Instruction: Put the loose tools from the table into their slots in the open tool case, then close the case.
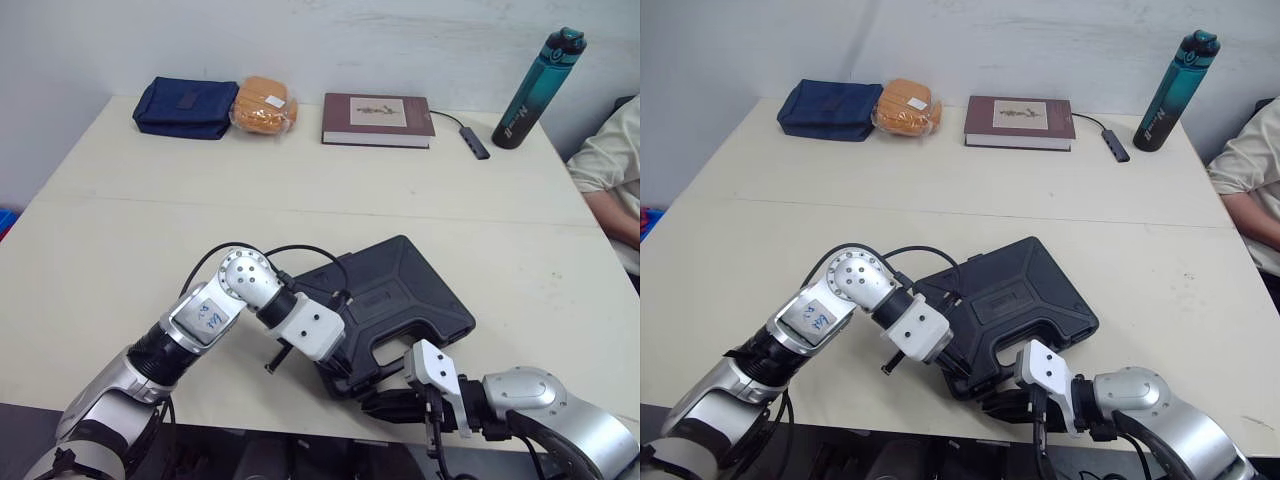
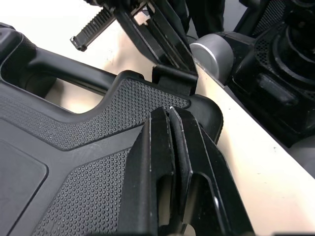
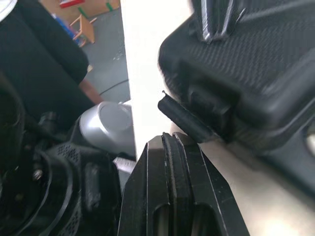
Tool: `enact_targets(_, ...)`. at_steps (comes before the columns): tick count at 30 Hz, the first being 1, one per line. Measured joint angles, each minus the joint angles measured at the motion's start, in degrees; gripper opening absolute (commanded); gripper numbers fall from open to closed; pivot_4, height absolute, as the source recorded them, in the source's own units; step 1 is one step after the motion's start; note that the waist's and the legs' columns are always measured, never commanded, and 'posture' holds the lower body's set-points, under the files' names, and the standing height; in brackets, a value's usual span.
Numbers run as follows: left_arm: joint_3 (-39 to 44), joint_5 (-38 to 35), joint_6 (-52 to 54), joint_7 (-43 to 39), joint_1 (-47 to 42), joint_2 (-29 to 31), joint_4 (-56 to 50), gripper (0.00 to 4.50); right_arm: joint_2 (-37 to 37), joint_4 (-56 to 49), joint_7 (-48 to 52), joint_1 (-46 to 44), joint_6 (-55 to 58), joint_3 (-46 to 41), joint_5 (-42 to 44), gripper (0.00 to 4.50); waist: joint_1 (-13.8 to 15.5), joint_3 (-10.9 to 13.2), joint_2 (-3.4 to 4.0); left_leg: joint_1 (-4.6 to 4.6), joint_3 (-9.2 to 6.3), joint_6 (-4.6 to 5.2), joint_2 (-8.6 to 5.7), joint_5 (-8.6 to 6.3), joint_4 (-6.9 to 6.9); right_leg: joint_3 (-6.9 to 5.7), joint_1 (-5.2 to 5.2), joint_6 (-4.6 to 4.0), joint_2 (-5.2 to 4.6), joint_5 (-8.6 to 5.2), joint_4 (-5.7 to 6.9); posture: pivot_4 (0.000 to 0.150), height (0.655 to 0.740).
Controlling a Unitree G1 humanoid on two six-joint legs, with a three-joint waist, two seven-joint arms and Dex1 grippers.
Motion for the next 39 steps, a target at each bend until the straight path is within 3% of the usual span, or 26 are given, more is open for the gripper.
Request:
enact_targets(14, -0.1, 0.3, -1.1, 1.0, -0.4, -0.5, 1.5, 0.05, 2.1, 0.0, -2.8, -2.9, 7.6, -0.7, 6.4, 0.0, -0.3, 0.0, 0.01, 0.04, -0.06, 0.22, 0.01, -0.09, -0.07, -0.01, -0.02, -0.07, -0.04, 0.06, 0.03, 0.15, 0.74)
enact_targets(19, 1.7, -1.2, 2.5, 2.8, 1.0, -0.6, 1.3, 0.05, -4.4, -2.8, -1.3, 1.1, 4.3, -6.9, 4.8, 0.0, -0.1, -0.1, 0.08, 0.01, -0.08, 0.23, 0.01, -0.1, -0.13, -0.05, -0.03, -0.07, -0.04, 0.05, -0.04, 0.15, 0.74)
enact_targets(23, 7.2, -6.6, 11.2, 3.0, 3.8, 3.3, 0.1, 1.29, -7.4, -4.2, 1.2, 8.8, 3.2, -17.1, 6.7, 1.43, -0.3, 0.1, 0.09, -0.04, -0.12, 0.18, 0.02, -0.07, -0.19, -0.1, -0.11, -0.13, 0.01, 0.02, 0.0, 0.15, 0.74)
enact_targets(29, 23.1, -20.9, 27.5, 4.9, 10.9, 13.2, -8.9, 4.16, -11.3, -3.3, 8.6, 15.3, 3.9, -40.7, 12.7, 4.5, -0.1, 0.3, 0.13, -0.1, -0.19, 0.14, 0.03, -0.04, -0.14, -0.16, -0.07, -0.13, 0.0, 0.01, -0.01, 0.15, 0.74)
enact_targets(30, 26.1, -22.8, 29.7, 5.9, 12.2, 14.8, -10.4, 4.48, -12.4, -1.8, 9.6, 15.1, 4.2, -43.4, 12.9, 4.5, -0.2, 0.3, 0.14, -0.1, -0.17, 0.15, 0.02, -0.04, -0.17, -0.14, -0.07, -0.12, -0.02, 0.02, -0.04, 0.15, 0.74)
enact_targets(35, 42.1, -31.5, 39.8, 9.3, 19.7, 22.4, -12.5, 4.48, -17.3, 8.6, 14.9, 13.8, 4.4, -52.3, 11.3, 4.5, -0.2, 0.4, 0.15, -0.11, -0.18, 0.15, 0.02, -0.04, -0.31, -0.16, -0.16, -0.2, -0.02, -0.03, -0.1, 0.15, 0.74)
enact_targets(39, 57.3, -33.9, 43.7, 9.5, 29.5, 27.6, -11.7, 4.48, -20.1, 19.2, 20.1, 13.7, 1.6, -57.2, 6.7, 4.5, -0.2, 0.5, 0.2, -0.1, -0.17, 0.14, 0.03, -0.06, -0.4, -0.17, -0.15, -0.25, -0.04, -0.06, -0.21, 0.15, 0.74)
